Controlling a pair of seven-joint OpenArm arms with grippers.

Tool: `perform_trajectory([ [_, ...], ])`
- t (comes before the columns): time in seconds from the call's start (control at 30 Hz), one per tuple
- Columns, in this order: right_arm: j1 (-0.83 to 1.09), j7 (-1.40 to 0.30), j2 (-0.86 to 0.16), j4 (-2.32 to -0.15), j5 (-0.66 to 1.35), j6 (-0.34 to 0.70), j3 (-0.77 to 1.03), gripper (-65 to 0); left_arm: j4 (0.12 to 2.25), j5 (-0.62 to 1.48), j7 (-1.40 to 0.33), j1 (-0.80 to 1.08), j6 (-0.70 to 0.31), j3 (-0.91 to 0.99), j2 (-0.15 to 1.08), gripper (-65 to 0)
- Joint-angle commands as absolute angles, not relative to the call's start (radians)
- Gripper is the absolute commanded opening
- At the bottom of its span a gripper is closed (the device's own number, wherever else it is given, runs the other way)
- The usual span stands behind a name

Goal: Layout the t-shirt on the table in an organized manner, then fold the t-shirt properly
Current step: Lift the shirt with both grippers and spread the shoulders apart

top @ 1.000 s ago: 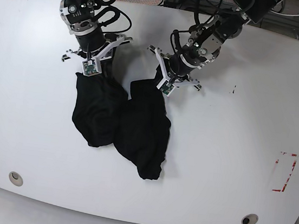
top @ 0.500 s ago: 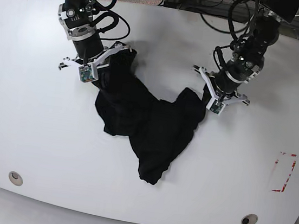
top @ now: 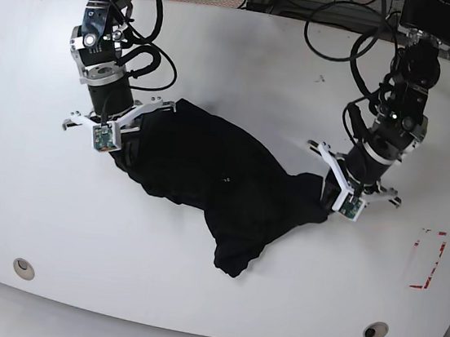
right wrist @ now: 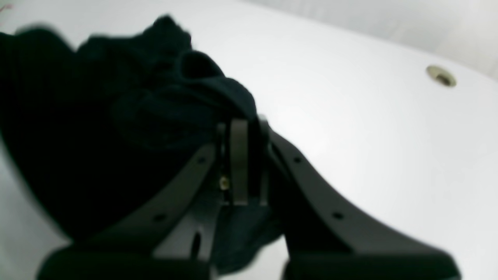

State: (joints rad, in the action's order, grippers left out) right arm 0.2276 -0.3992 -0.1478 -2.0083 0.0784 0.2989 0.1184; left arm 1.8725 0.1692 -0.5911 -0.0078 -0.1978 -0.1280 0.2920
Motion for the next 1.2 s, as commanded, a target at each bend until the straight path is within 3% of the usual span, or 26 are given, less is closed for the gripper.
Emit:
perform_trajectory([
  [0.0, 0.173, -0.41, -0.156, -2.028, 0.087, 0.315, 0.142, -64.2, 1.931, 0.176, -0.584, -0.077, -0.213, -0.082, 0.292, -65.0],
  [0.4, -0.085, -0.602, -0.151, -2.025, 0.087, 0.504, 0.26, -64.2, 1.946, 0.177, -0.696, -0.349, -0.214, -0.062, 0.262, -65.0],
  [0.63, -0.268, -0.72, -0.165, -2.025, 0.079, 0.552, 0.283, -64.0, 1.949, 0.174, -0.702, -0.489, -0.216, -0.062, 0.223, -65.0],
  [1.17, -0.688, -0.935, -0.298, -2.026, 0.079, 0.605, 0.298, -63.9, 1.957, 0.174, -0.75, -0.885, -0.255, 0.079, 0.222, -65.0],
])
